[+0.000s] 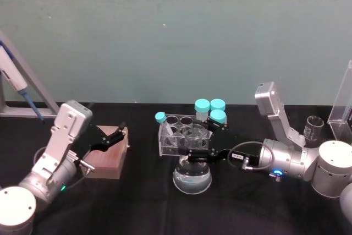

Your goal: Place the experimental apparatus aside using one hand.

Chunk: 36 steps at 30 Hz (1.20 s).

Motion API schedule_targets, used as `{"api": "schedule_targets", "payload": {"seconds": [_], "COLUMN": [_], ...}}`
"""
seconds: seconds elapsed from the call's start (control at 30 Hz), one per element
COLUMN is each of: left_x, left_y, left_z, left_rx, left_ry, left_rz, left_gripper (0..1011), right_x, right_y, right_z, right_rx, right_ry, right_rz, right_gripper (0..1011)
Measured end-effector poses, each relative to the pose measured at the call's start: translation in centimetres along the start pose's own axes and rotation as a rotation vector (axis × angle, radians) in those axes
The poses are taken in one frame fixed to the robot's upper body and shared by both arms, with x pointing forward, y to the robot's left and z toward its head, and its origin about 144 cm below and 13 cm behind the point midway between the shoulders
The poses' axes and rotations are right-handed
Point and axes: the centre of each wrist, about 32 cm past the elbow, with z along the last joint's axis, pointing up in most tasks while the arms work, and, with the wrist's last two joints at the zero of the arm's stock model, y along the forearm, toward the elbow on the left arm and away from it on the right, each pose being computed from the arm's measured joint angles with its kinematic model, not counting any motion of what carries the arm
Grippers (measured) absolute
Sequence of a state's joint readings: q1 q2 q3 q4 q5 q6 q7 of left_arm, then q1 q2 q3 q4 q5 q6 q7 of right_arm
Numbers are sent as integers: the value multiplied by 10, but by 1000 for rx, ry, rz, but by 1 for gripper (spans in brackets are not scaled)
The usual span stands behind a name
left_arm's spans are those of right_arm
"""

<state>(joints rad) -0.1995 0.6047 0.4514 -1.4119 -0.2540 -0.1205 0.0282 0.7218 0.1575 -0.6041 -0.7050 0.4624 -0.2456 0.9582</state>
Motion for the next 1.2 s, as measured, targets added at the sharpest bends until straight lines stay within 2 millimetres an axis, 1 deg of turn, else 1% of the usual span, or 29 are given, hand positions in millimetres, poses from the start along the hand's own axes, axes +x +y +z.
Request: {"api": "schedule_targets", "payload": {"seconds": [0.6,0.73,0.77,0.83,0.87,0.93,1.0,1.03,1.07,1.1,1.13,1.2], "left_x": [0,0,0,0,0,0,0,0,0,0,0,0], "left_y": [0,0,0,0,0,0,0,0,0,0,0,0], "left_z": [0,0,0,0,0,0,0,0,0,0,0,0], "left_rx": [0,0,0,0,0,0,0,0,0,0,0,0], "left_ry": [0,0,0,0,0,0,0,0,0,0,0,0], "left_rz": [0,0,0,0,0,0,0,0,0,0,0,0], "left_gripper": [1000,1000,1000,1000,1000,1000,1000,1000,1000,1000,1000,1000], "right_x": [0,0,0,0,0,0,0,0,0,0,0,0], "right_y": [0,0,0,0,0,0,0,0,0,0,0,0], "right_z": [0,0,0,0,0,0,0,0,0,0,0,0], "right_rx": [-2,-3,-3,-3,-3,-3,-3,-3,-3,-3,-3,-3], "right_ry": [-1,-1,-1,0,0,0,0,0,0,0,0,0], "right_rz": [-1,-1,-1,-1,-1,-1,-1,-1,-1,-1,-1,-1], "right_gripper": [1000,964,927,892,842,812,735,715,657,657,596,539]}}
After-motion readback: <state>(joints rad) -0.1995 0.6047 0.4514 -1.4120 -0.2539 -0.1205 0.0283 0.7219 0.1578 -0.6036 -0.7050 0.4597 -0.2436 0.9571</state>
